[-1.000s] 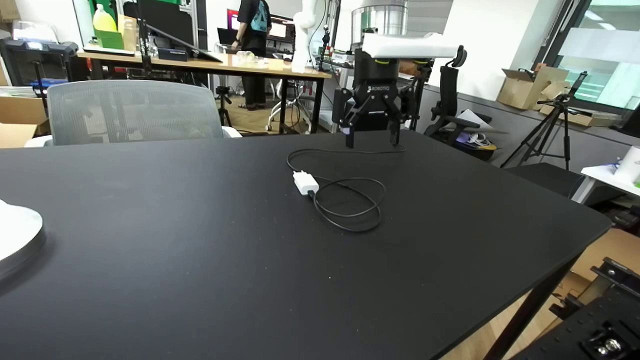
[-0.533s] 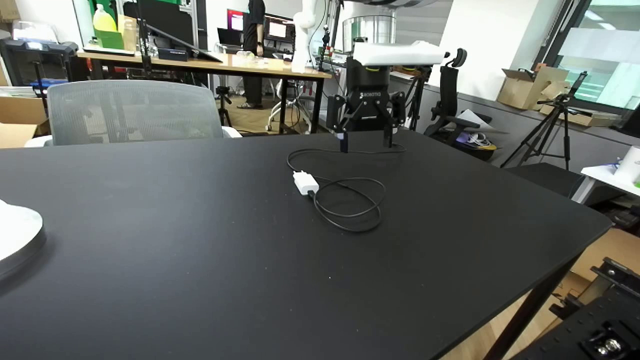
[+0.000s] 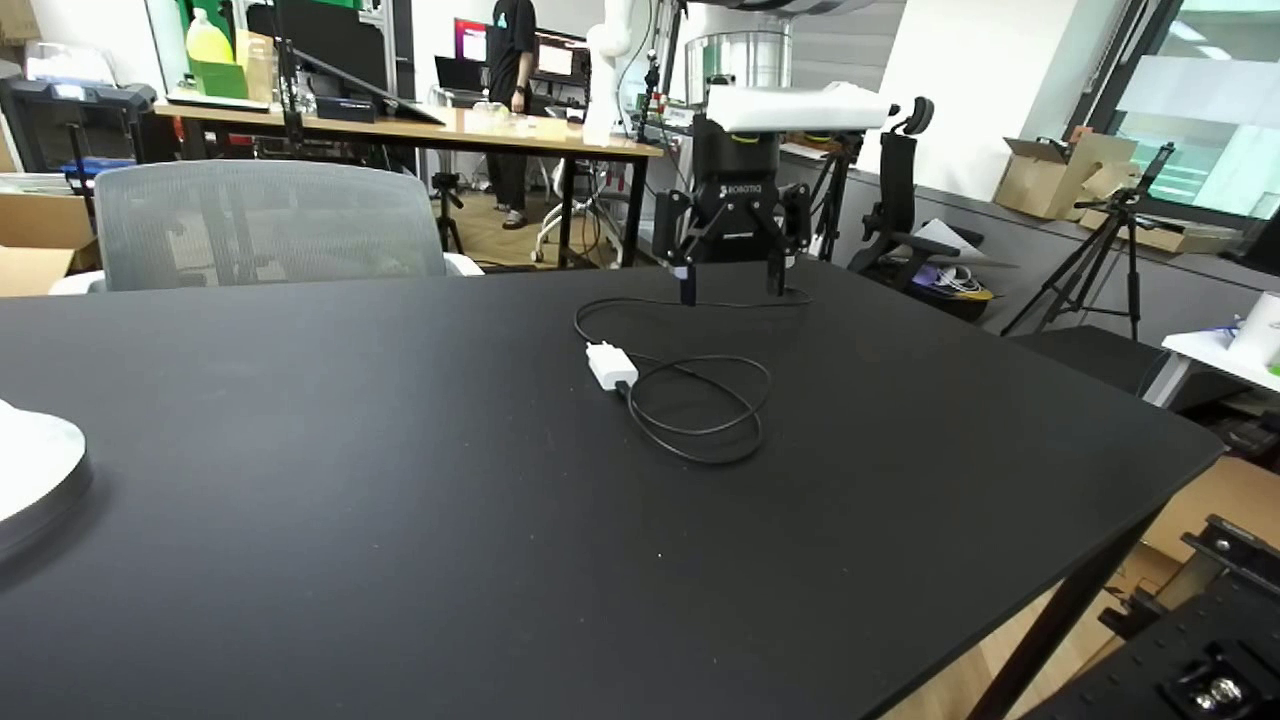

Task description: Unravel the charger

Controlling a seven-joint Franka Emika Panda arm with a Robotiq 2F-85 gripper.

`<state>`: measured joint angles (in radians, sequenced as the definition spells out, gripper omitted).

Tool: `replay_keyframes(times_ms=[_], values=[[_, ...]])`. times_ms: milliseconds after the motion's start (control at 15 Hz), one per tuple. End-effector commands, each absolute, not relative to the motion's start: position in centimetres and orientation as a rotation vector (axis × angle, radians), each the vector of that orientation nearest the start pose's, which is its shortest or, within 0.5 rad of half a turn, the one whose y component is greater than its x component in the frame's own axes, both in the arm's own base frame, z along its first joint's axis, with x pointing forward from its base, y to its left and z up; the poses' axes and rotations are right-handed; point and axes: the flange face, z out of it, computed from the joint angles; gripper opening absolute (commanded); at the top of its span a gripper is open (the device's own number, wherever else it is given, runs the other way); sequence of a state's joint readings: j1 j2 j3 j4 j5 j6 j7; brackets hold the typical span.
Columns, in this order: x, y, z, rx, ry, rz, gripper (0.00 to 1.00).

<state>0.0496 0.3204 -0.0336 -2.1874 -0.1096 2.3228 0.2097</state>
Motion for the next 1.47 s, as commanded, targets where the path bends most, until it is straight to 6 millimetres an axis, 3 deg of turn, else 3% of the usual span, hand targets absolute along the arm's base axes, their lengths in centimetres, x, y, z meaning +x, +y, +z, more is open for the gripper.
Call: replay_keyframes(times_ms=[0,267,533,800,1400], values=[[54.8,1.3,22.5,-3.240,0.196,0.141,1.00],[57.4,3.6,21.4,-3.257,0.094,-0.055,1.00],[59.5,6.0,19.6,-3.203,-0.001,0.000,1.00],[60.9,7.2,17.7,-3.141,-0.030,0.040,1.00],[60.7,7.9,14.3,-3.060,0.040,0.248,1.00]])
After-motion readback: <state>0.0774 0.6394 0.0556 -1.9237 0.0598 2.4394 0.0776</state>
